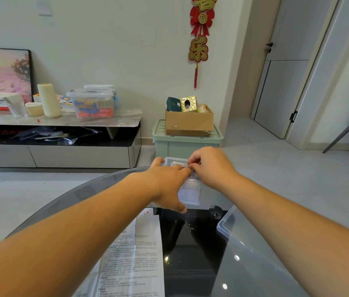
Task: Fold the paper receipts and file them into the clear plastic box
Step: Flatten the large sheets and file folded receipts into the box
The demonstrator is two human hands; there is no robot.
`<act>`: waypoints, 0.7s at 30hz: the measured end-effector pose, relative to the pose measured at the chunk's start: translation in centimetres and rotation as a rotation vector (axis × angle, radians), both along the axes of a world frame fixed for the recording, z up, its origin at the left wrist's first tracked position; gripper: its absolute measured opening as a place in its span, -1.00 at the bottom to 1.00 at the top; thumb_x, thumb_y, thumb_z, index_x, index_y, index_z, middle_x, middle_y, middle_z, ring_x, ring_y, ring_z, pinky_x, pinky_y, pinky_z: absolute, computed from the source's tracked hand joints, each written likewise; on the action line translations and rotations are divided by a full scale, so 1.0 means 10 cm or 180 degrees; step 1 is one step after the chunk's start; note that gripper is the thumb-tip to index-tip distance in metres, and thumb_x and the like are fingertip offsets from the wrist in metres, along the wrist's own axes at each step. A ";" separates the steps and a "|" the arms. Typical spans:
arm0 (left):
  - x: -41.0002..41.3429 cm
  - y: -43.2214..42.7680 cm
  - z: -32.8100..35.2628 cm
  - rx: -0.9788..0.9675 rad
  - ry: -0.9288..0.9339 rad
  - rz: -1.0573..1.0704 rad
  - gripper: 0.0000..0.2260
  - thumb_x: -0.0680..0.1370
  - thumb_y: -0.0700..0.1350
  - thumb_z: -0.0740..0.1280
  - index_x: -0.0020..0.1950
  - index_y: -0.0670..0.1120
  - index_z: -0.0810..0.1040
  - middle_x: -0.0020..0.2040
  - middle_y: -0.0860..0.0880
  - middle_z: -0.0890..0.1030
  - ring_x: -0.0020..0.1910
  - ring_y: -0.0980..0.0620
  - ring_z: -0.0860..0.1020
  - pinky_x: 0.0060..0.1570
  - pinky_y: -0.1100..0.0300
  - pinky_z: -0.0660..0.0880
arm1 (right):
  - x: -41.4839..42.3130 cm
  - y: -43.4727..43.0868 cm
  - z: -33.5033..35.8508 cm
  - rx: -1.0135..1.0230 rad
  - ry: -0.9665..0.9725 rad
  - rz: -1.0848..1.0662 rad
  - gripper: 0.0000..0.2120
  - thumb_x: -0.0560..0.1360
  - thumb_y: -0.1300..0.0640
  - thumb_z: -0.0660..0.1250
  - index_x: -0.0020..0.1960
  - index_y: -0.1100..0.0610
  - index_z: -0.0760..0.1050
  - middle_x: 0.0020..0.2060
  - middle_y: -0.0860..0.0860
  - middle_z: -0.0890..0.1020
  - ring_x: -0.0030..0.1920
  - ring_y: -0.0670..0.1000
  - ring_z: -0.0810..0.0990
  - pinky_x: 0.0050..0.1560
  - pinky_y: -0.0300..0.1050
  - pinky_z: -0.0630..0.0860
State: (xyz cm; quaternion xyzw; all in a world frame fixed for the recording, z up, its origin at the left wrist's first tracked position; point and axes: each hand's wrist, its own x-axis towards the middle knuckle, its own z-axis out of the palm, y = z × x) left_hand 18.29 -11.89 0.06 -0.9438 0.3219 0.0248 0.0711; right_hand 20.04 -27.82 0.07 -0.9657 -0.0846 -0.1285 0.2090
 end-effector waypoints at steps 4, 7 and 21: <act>0.00 0.02 -0.07 -0.0078 -0.0150 -0.0041 -0.25 0.47 0.34 0.36 0.52 0.04 0.20 0.48 0.01 0.35 0.46 -0.05 0.32 0.53 -0.21 -0.11 | -0.02 -0.02 -0.03 0.0244 -0.0170 0.0036 -0.89 0.55 0.14 0.39 -0.02 -0.01 0.68 -0.08 -0.07 0.69 -0.07 -0.03 0.61 0.05 -0.02 0.59; 0.01 0.03 -0.08 -0.0169 -0.0202 -0.0054 -0.26 0.46 0.35 0.35 0.53 0.05 0.22 0.48 0.01 0.34 0.47 -0.05 0.28 0.54 -0.19 -0.03 | -0.03 -0.06 -0.03 0.0321 -0.0157 0.0149 -0.86 0.57 0.13 0.37 0.07 -0.02 0.67 -0.03 -0.09 0.69 -0.09 -0.07 0.61 0.04 -0.07 0.58; 0.02 0.07 -0.20 -0.0620 -0.0423 0.0050 -0.09 0.42 0.38 0.37 0.59 0.01 0.06 0.50 0.01 0.34 0.46 -0.05 0.31 0.54 -0.09 0.11 | -0.15 -0.19 -0.10 0.0249 0.0063 0.0707 -0.69 0.68 0.01 0.08 0.17 -0.01 0.59 0.02 -0.10 0.66 0.04 -0.05 0.56 0.15 0.01 0.50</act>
